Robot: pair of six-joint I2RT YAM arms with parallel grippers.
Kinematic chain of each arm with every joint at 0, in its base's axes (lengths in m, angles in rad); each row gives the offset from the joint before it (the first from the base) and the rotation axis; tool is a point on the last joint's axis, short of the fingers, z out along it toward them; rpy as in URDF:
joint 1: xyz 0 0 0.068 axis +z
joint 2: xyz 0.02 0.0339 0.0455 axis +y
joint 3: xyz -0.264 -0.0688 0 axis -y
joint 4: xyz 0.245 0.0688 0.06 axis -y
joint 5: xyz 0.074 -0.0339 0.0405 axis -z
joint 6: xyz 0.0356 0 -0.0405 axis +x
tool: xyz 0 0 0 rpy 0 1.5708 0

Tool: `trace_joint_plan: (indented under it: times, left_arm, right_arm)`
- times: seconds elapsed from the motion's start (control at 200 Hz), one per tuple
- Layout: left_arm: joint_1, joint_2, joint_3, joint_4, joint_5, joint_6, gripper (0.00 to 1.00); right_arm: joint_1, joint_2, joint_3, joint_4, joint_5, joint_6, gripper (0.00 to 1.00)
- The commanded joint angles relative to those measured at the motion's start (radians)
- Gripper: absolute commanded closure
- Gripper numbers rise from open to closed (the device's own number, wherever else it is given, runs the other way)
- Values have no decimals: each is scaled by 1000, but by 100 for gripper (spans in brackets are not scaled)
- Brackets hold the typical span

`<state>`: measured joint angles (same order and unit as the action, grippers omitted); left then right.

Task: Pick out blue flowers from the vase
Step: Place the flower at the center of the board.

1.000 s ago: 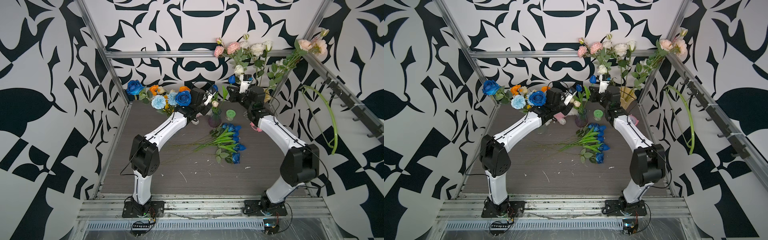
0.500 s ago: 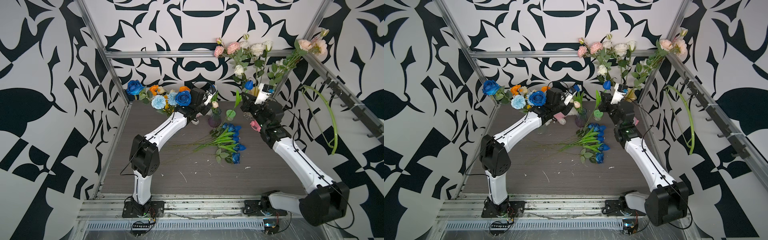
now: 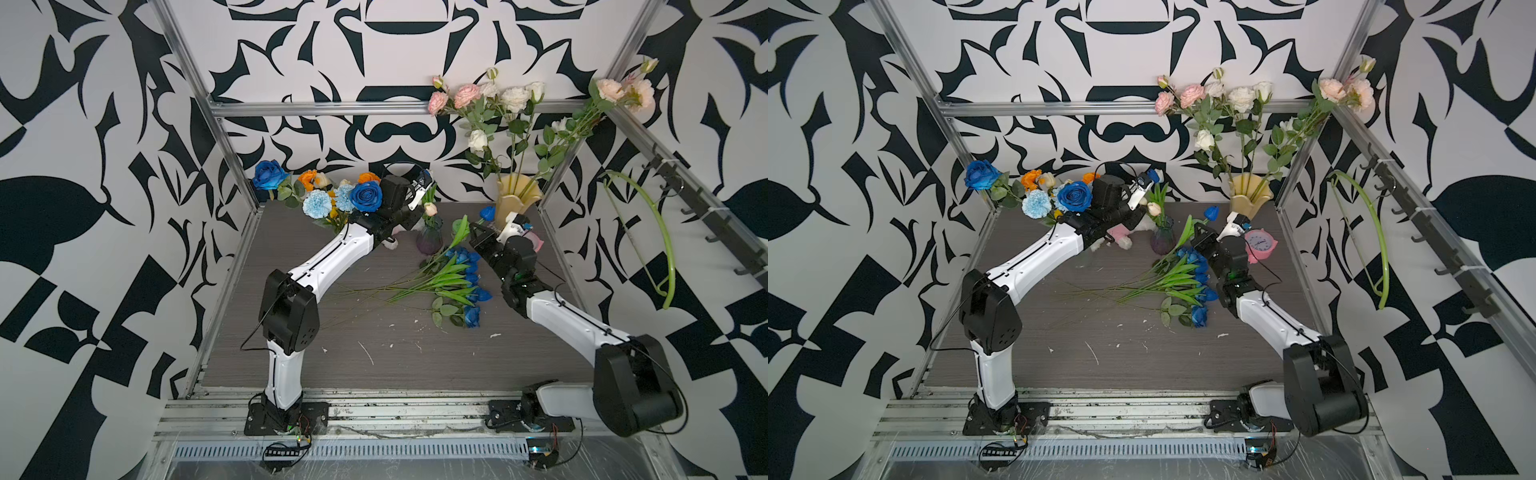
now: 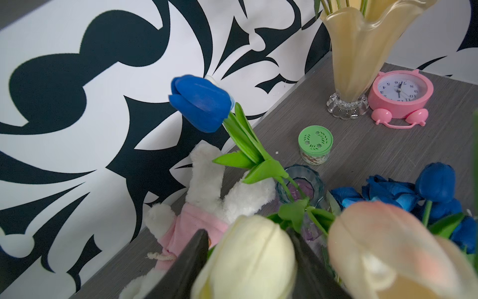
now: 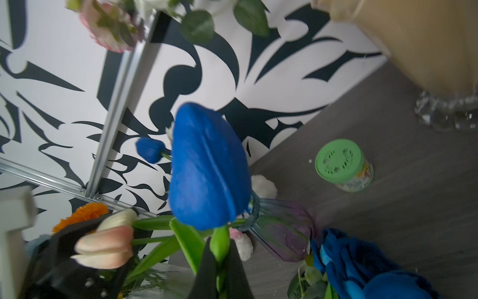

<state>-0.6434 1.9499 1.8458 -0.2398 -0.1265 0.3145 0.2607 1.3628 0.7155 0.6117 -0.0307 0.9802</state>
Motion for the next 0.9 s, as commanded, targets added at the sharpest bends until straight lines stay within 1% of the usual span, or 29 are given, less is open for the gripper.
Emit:
trace_joint_plan:
  times: [0.0, 0.13, 0.27, 0.375, 0.385, 0.405, 0.595, 0.645, 0.745, 0.895]
  left_arm:
    - [1, 3, 28, -5, 11, 0, 48]
    - [1, 0, 23, -4, 11, -2, 48]
    - [1, 3, 21, -4, 13, 1, 48]
    - [1, 2, 21, -5, 9, 8, 48]
    - [1, 2, 22, -6, 9, 9, 48]
    - [0, 2, 20, -4, 10, 9, 48]
    - [1, 6, 20, -1, 14, 6, 48]
    - [0, 7, 19, 0, 17, 3, 48]
    - [1, 8, 19, -1, 21, -3, 48]
    - [0, 4, 18, -1, 21, -5, 48]
  right_arm:
    - [34, 40, -8, 195, 49, 132, 100]
    - [91, 117, -23, 251, 130, 176, 100]
    - [145, 182, -21, 252, 193, 203, 100]
    - [170, 196, -2, 165, 215, 211, 100]
    - [174, 196, 0, 154, 242, 209, 100]
    - [179, 195, 3, 134, 255, 209, 100]
    - [214, 171, 25, -12, 313, 176, 100]
    - [218, 162, 22, -35, 327, 173, 92]
    - [232, 150, 13, -61, 352, 166, 79]
    - [255, 136, 5, -74, 396, 136, 66]
